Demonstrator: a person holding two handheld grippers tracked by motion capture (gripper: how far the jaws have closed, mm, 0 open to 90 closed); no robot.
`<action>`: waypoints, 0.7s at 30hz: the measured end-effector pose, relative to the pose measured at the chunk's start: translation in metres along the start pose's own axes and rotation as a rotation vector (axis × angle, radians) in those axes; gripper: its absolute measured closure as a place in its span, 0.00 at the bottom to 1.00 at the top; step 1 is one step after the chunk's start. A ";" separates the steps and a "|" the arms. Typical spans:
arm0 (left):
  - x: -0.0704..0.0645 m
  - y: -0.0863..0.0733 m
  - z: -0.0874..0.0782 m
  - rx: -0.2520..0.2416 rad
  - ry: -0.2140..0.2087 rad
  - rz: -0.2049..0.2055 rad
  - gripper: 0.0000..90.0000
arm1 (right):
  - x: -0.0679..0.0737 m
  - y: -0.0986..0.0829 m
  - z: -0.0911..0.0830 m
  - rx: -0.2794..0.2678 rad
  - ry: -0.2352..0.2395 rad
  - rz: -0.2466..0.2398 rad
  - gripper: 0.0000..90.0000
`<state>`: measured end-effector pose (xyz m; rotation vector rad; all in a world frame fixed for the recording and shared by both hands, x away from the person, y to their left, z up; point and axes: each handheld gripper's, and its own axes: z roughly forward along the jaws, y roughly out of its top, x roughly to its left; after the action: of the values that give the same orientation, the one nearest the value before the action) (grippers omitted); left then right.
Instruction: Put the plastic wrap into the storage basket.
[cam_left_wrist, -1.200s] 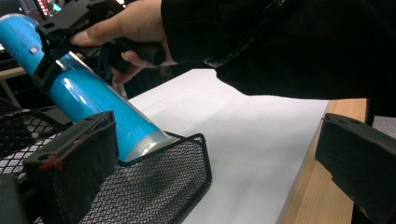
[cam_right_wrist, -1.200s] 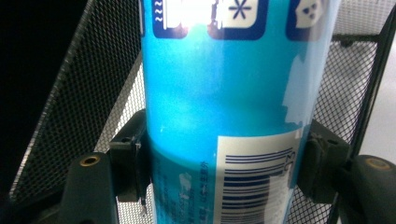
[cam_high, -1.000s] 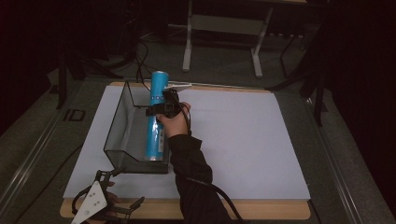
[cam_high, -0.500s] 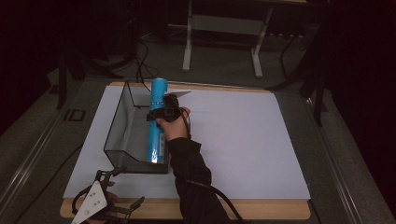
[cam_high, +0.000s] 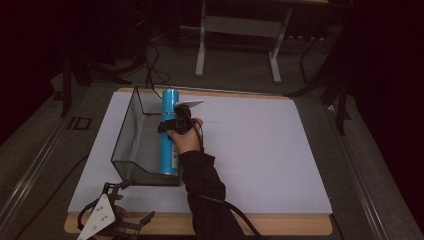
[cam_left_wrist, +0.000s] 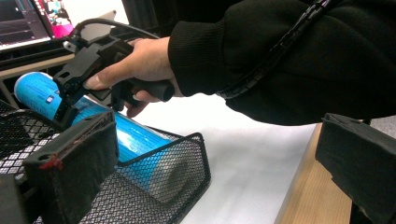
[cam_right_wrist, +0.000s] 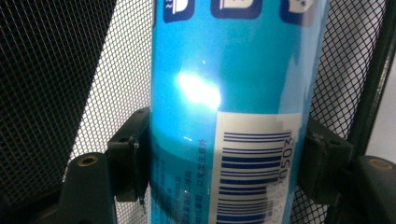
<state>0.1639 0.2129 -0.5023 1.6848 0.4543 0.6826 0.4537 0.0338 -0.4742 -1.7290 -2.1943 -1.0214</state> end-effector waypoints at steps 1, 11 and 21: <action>0.000 0.000 0.000 0.000 0.000 0.000 0.00 | 0.002 0.000 0.000 0.001 -0.012 -0.006 0.34; 0.000 0.000 0.000 -0.001 -0.007 0.000 0.00 | 0.015 -0.003 -0.003 0.006 -0.145 -0.118 0.30; -0.001 0.000 0.002 0.005 -0.012 0.000 0.00 | 0.022 -0.002 -0.026 -0.052 -0.210 -0.213 0.29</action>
<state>0.1643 0.2110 -0.5032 1.6929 0.4478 0.6710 0.4384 0.0356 -0.4444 -1.7232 -2.5505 -0.9891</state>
